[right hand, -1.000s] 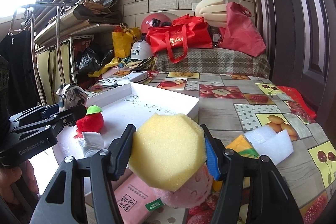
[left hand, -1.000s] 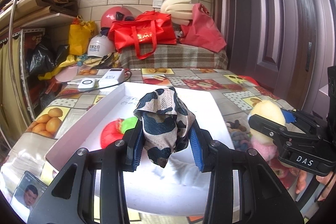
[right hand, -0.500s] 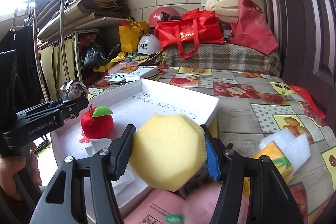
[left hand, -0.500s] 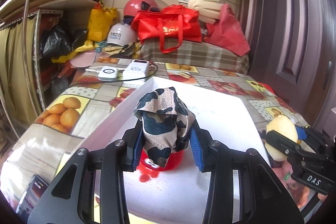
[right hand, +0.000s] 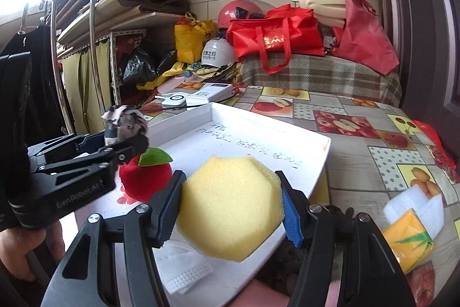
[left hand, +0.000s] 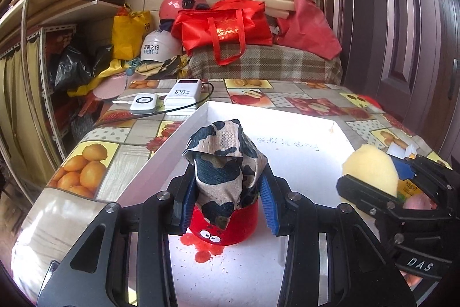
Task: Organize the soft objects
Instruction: 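Open the left gripper on the cloth while the right releases the yellow sponge into the tray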
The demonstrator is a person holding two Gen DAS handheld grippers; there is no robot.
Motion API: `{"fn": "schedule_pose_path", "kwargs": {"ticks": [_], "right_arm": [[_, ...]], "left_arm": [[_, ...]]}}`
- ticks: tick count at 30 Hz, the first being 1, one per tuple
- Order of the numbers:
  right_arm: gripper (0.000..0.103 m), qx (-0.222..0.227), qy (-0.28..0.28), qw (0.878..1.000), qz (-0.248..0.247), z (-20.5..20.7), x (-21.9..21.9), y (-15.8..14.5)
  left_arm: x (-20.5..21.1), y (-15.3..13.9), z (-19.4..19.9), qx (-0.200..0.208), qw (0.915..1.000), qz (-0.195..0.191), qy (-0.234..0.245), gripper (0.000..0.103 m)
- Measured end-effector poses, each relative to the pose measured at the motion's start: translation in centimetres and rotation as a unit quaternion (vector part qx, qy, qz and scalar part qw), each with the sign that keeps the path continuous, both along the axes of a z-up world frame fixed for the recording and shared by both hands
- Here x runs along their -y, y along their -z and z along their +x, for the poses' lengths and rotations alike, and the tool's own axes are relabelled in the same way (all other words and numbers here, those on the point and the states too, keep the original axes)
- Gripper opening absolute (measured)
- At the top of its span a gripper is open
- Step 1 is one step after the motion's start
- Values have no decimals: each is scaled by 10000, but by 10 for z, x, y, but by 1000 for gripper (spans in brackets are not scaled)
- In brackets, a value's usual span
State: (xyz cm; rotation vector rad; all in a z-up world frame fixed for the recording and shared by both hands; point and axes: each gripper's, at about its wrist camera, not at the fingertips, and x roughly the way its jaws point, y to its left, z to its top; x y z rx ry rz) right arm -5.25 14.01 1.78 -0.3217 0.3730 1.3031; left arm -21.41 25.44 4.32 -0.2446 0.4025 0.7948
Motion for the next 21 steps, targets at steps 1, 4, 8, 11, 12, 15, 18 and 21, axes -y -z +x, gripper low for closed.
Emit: {"fn": "schedule_pose_path", "kwargs": {"ticks": [1, 4, 8, 11, 12, 15, 18, 21], "right_arm": [[62, 29, -46, 10000, -29, -3, -3, 0], [70, 45, -120, 9999, -114, -5, -8, 1], [86, 18, -35, 9999, -132, -1, -9, 1], [99, -38, -10, 10000, -73, 2, -6, 1], [103, -48, 2, 10000, -54, 3, -6, 1], [103, -29, 16, 10000, 18, 2, -3, -1], [103, 23, 18, 10000, 67, -1, -2, -1], [103, 65, 29, 9999, 113, -2, 0, -2]], "left_arm": [[-1, 0, -1, 15, 10000, -24, -14, 39], [-7, 1, -4, 79, 9998, -140, -96, 44], [-11, 1, -5, 48, 9988, -154, -453, 92], [-5, -1, -9, 136, 9982, 49, -580, 103], [-3, -1, -9, 135, 9980, 120, -601, 103], [1, -2, -10, 142, 9976, 242, -631, 103], [1, -2, -12, 170, 9974, 252, -648, 103], [1, -2, -15, 203, 9972, 253, -667, 103]]}}
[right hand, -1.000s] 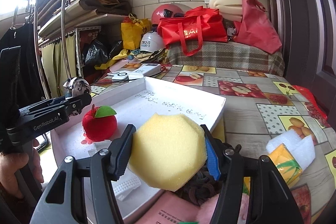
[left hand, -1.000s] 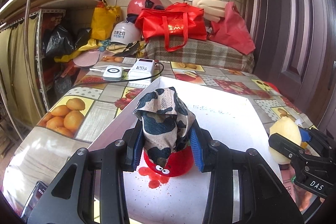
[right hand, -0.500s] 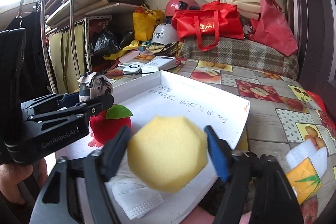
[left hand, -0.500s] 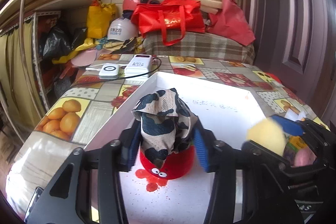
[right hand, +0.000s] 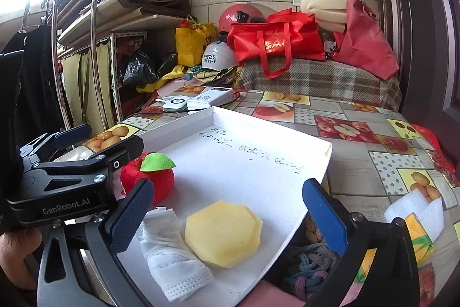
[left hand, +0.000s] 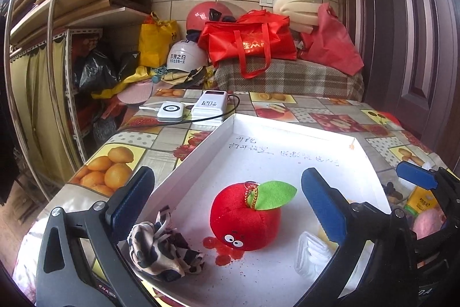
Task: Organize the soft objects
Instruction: 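Open the left gripper on the cloth while the right releases the yellow sponge into the tray, then reach the left gripper to the pink plush toy and grasp it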
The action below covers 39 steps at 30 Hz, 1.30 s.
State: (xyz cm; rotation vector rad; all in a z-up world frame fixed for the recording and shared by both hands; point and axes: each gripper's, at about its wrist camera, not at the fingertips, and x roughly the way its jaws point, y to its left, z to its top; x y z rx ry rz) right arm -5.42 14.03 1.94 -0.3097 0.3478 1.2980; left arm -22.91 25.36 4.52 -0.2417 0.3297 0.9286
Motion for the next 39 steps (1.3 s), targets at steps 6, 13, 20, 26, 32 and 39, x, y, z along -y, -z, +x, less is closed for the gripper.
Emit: {"fn": "schedule_pose_path", "kwargs": {"ticks": [6, 13, 20, 26, 32, 39], "right_arm": [[103, 6, 47, 9998, 198, 0, 7, -2], [103, -95, 82, 9990, 421, 4, 17, -3], [103, -152, -29, 9978, 645, 3, 31, -6], [103, -123, -48, 9970, 763, 3, 54, -8], [103, -413, 219, 9950, 882, 28, 87, -10], [103, -712, 1240, 9794, 1426, 83, 148, -16]], "left_arm": [[5, -2, -4, 72, 9999, 117, -66, 103], [12, -3, -2, 47, 9996, 285, -68, 103], [16, -6, -5, 124, 9993, 352, -70, 103], [28, -11, -7, 185, 9986, 486, 83, 103], [45, -11, 2, -6, 9975, 637, 318, 103], [57, -13, 2, 146, 9963, 655, 540, 103]]}}
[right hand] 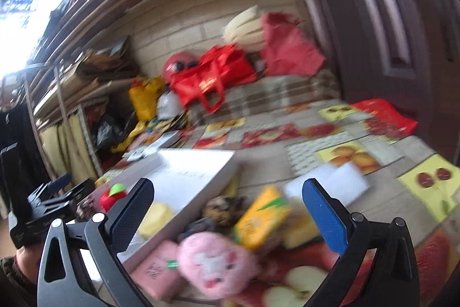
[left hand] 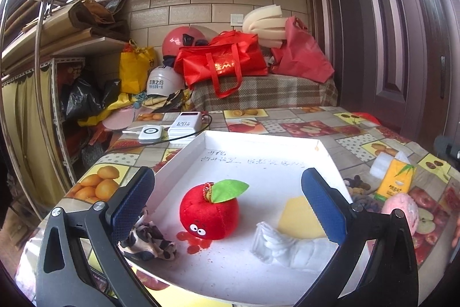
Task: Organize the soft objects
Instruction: 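Reach the left gripper to the pink plush toy and grasp it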
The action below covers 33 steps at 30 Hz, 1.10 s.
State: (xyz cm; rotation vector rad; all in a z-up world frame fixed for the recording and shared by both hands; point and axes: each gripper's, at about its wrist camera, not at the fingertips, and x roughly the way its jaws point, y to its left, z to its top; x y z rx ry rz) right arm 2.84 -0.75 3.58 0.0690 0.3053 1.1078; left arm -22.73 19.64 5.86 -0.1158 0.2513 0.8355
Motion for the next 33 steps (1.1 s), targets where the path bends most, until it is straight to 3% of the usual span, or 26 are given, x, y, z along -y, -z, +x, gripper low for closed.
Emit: {"fn": "schedule_pose_path", "kwargs": {"ticks": [3, 5, 10, 13, 15, 20, 33], "right_arm": [[103, 161, 397, 9981, 453, 14, 36, -6], [103, 34, 523, 9970, 577, 23, 51, -6], [103, -399, 584, 9974, 129, 52, 65, 0], [103, -99, 762, 9968, 206, 54, 77, -4], [103, 62, 992, 9948, 206, 54, 82, -4], [103, -443, 1206, 9917, 61, 77, 83, 3], [103, -685, 1514, 9861, 94, 87, 95, 6]], "left_arm": [[10, -2, -2, 195, 9996, 4, 224, 103], [16, -2, -1, 332, 9978, -173, 550, 103], [32, 0, 21, 272, 9886, -661, 1323, 103], [46, -2, 34, 200, 9860, -597, 1546, 103], [54, -2, 41, 119, 9846, -624, 1629, 103], [64, 2, 57, -207, 9852, -607, 1591, 103], [62, 6, 57, -242, 9853, -667, 1555, 103]]}}
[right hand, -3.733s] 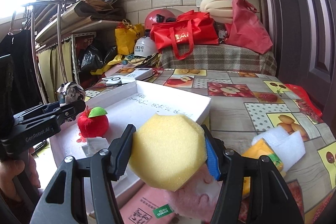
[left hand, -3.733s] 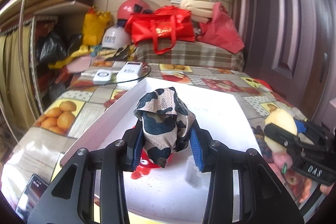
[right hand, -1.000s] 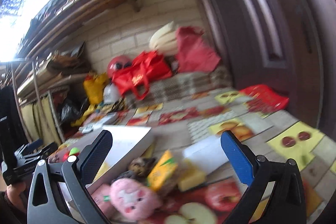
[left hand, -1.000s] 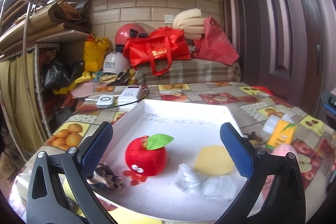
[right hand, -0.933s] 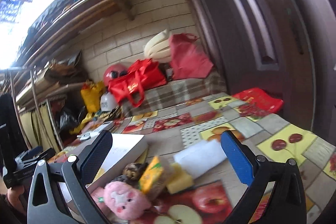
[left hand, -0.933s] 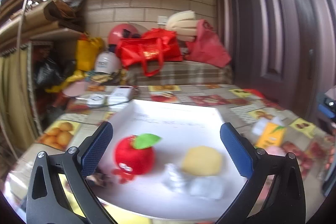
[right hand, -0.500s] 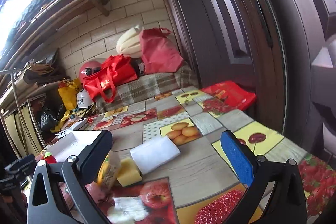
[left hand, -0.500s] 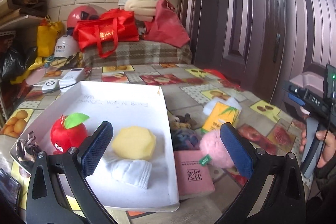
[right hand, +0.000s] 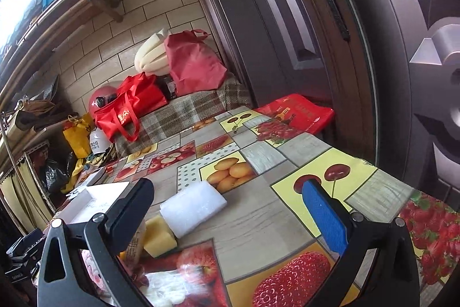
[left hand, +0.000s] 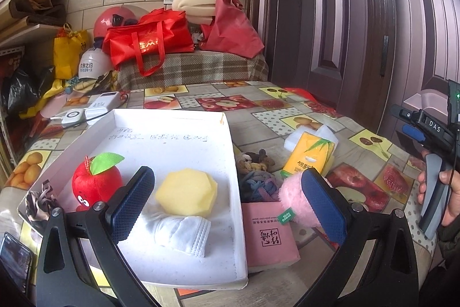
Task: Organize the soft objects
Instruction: 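Reach the left gripper to the pink plush toy and grasp it, then carry the pink plush toy to the tray with the left gripper while the right grasps the yellow tissue pack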
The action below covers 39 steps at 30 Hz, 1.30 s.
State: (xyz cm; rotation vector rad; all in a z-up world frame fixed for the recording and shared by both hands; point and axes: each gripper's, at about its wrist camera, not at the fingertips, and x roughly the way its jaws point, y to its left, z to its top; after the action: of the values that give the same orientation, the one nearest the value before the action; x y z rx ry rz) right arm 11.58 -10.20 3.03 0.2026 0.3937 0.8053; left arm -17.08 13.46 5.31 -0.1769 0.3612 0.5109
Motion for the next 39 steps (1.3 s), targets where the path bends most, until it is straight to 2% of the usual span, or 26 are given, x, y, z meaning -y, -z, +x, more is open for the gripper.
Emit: {"fn": "schedule_pose_path", "kwargs": {"ticks": [6, 9, 14, 16, 21, 24, 26, 27, 30, 33, 37, 39], "right_arm": [[103, 30, 58, 10000, -64, -2, 0, -1], [103, 26, 28, 10000, -79, -1, -2, -2], [103, -53, -10, 9999, -103, 3, -3, -1], [103, -88, -28, 9999, -119, 4, -4, 0], [103, -62, -53, 9997, -242, 2, -9, 0], [103, 13, -189, 9985, -512, -1, -21, 0], [103, 107, -261, 9970, -724, -5, -29, 0], [103, 186, -311, 9956, -868, -8, -35, 0], [103, 316, -436, 9931, -1039, -13, -42, 1], [103, 402, -627, 9912, -1091, -17, -45, 1], [103, 527, -1007, 9863, -1193, -25, -60, 2], [103, 655, -1220, 9820, -1285, -31, -73, 1]], "left_arm": [[-5, 5, -1, -24, 10000, -70, 1, 103], [0, 6, 4, -148, 9996, -42, 252, 103], [25, 11, 32, -704, 9920, 102, 1041, 103], [34, 14, 48, -921, 9882, 118, 1218, 103], [53, 28, 97, -1731, 9759, 321, 1291, 103], [55, 37, 113, -2042, 9699, 374, 1276, 102], [55, 40, 118, -2135, 9676, 375, 1296, 91], [55, 41, 119, -2153, 9665, 356, 1348, 80], [55, 40, 118, -2134, 9664, 338, 1395, 67], [57, 36, 113, -1984, 9682, 362, 1479, 64], [58, 19, 91, -1379, 9804, 512, 1311, 64], [53, 11, 72, -967, 9880, 392, 1142, 64]]}}
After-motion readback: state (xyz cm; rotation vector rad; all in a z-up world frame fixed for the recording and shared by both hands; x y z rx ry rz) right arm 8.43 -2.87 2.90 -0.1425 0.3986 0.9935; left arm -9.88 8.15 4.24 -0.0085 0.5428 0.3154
